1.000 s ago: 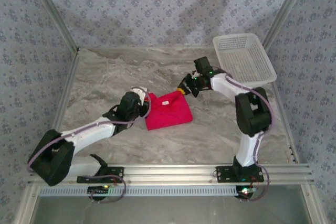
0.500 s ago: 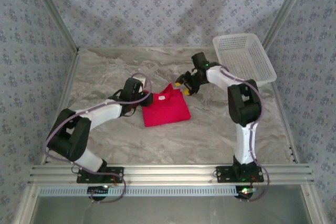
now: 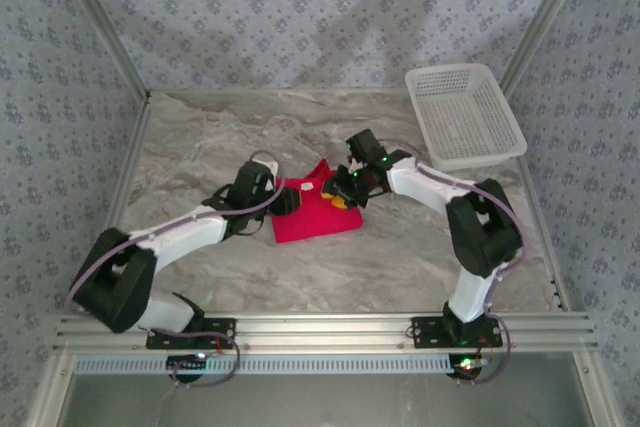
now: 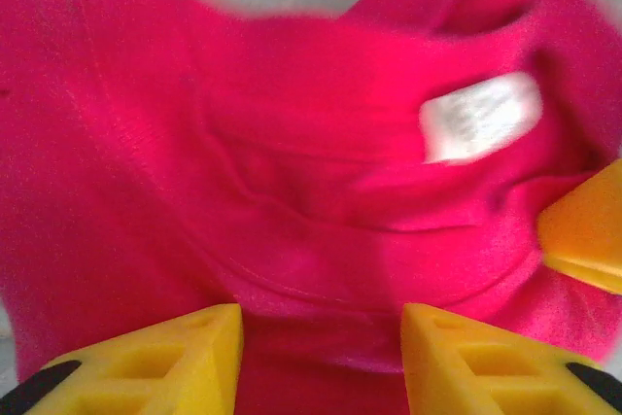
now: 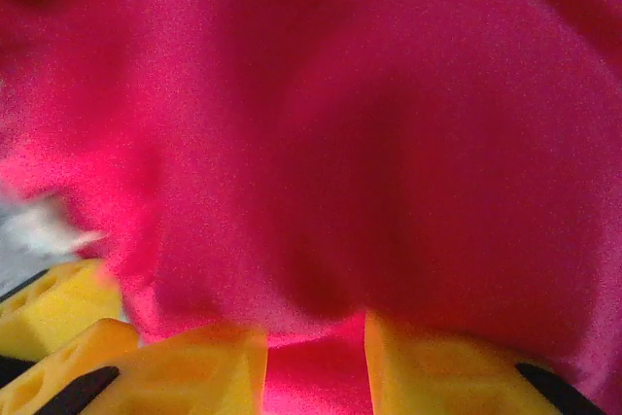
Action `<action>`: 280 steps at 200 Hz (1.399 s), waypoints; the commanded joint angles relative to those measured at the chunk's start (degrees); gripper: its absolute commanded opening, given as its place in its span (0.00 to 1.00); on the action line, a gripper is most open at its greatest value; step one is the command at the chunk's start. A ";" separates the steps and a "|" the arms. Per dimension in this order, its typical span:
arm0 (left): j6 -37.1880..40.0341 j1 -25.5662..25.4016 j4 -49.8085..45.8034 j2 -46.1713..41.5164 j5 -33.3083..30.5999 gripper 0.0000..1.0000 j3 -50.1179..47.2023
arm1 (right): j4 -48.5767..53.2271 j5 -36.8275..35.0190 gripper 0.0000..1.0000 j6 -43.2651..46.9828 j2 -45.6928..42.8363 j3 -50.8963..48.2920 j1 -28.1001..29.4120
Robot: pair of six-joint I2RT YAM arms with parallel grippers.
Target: Fold the inside-out t-shirt
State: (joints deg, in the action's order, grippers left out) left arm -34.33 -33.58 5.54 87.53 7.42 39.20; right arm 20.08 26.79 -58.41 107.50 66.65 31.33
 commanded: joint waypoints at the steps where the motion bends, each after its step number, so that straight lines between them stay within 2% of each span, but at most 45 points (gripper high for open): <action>1: -2.21 1.83 6.65 6.60 1.50 0.45 2.09 | -4.54 -1.94 0.32 -2.65 4.91 0.47 -0.74; 14: -1.20 3.55 6.06 11.68 2.64 0.46 5.31 | -5.69 -2.84 0.32 -3.54 8.29 1.20 -1.22; 55: 3.97 12.40 -0.66 26.25 8.66 0.47 22.07 | -3.68 -6.03 0.31 -3.76 20.80 16.16 -4.17; 89: 7.17 15.80 -5.75 30.02 9.82 0.52 31.59 | 3.66 -7.27 0.34 0.78 25.55 30.79 -5.77; 95: 7.50 15.96 -6.41 29.25 9.59 0.57 31.98 | 5.55 -7.65 0.35 2.10 25.03 32.14 -5.79; 101: 7.96 16.00 -7.21 28.01 8.91 0.77 32.03 | 7.41 -8.39 0.38 3.83 23.72 33.11 -5.76; 105: 8.35 15.93 -7.86 26.89 8.16 0.93 31.90 | 7.74 -9.01 0.41 5.32 22.48 33.19 -5.75; 107: 8.56 15.92 -8.12 26.14 7.73 0.98 31.75 | 7.88 -9.36 0.43 6.09 21.72 33.10 -5.64; 133: 13.30 15.52 -12.02 15.03 -1.92 1.00 28.16 | 12.09 -14.91 0.70 18.44 8.36 31.53 -5.27; 148: 17.36 15.56 -14.30 7.80 -9.20 1.00 25.14 | 12.73 -23.21 0.82 26.80 -1.77 26.75 -5.26; 158: 20.48 15.85 -14.59 3.11 -13.80 1.00 22.25 | 10.36 -30.07 0.86 30.79 -8.77 20.70 -5.67; 164: 22.62 16.27 -14.02 0.34 -15.24 1.00 20.16 | 7.10 -35.11 0.88 32.89 -12.67 16.53 -6.08; 181: 29.77 17.48 -10.82 -6.14 -20.14 1.00 13.21 | -5.79 -47.02 0.89 46.22 -22.32 -0.56 -7.78; 195: 30.30 19.46 -9.06 -9.64 -25.59 1.00 7.35 | -14.16 -53.78 0.94 56.23 -27.17 -12.16 -9.29; 203: 28.64 22.24 -7.00 -10.93 -24.36 1.00 3.58 | -17.36 -56.61 0.95 58.81 -28.69 -16.72 -10.51; 211: 28.63 25.44 -3.39 -11.79 -20.90 1.00 -0.26 | -19.23 -59.17 0.95 57.84 -29.48 -20.10 -12.12; 215: 28.36 26.33 -2.47 -12.25 -21.23 1.00 -1.72 | -20.09 -59.31 0.95 57.13 -30.00 -21.95 -13.15; 223: 27.38 27.73 4.51 -13.14 -24.33 1.00 -6.21 | -22.82 -58.43 0.95 56.63 -30.77 -25.22 -14.89; 229: 27.50 28.99 10.54 -14.19 -24.35 1.00 -9.81 | -26.25 -58.47 0.94 56.49 -31.43 -28.26 -15.75; 242: 26.61 32.47 26.02 -15.07 -19.50 1.00 -17.85 | -34.38 -58.53 0.95 57.34 -32.99 -34.41 -16.75; 270: 20.56 39.26 28.28 -10.65 -7.69 1.00 -16.11 | -53.82 -55.21 0.96 59.38 -32.17 -45.00 -19.41; 272: 20.23 39.46 28.32 -10.25 -6.76 1.00 -15.85 | -55.34 -55.27 0.99 60.96 -31.98 -45.18 -19.65; 280: 20.43 39.74 26.84 -9.32 -5.38 1.00 -14.55 | -54.47 -55.24 1.00 60.49 -31.91 -45.25 -19.67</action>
State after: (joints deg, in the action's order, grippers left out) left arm -10.22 4.10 21.08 76.14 -7.07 20.21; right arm -16.38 -27.70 -1.87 76.25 23.16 12.82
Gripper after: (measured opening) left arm 0.997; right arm 0.984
